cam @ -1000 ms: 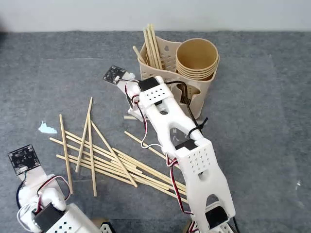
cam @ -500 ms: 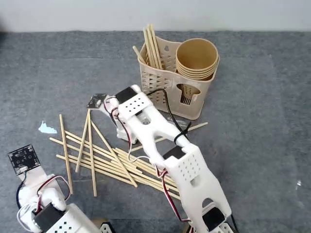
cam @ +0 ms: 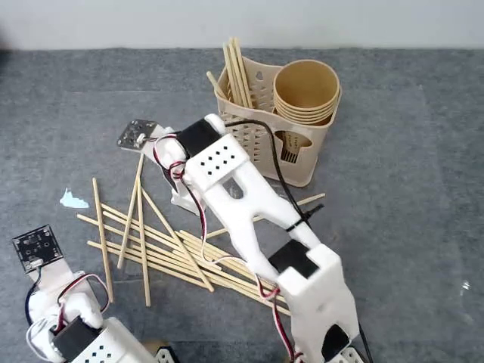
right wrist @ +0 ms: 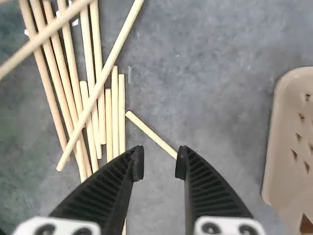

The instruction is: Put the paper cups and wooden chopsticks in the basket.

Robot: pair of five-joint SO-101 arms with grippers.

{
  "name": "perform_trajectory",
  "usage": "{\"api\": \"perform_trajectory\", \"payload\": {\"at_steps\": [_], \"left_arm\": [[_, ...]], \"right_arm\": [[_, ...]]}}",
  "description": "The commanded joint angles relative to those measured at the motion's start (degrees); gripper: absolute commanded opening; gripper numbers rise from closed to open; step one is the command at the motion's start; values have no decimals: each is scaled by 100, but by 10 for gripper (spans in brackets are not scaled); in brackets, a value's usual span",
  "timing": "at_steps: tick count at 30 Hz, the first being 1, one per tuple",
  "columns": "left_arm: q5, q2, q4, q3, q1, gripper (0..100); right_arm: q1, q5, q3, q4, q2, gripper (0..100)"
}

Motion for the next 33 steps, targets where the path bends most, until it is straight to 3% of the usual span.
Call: {"api": "perform_trajectory", "payload": {"at_steps": [1,14,25,33], "left_arm": [[-44,18,-97,-40,44,15],[-44,18,-97,-40,44,15],[-44,18,-97,-40,44,15],[-44,18,-97,-40,44,15]], "right_arm": [[31,-70,378,242,-813,130],[31,-492,2831,-224,-2422,236],[31,-510,5714,-2501,-3626,236],[-505,-1011,6180,-3266,-2993,235]]}}
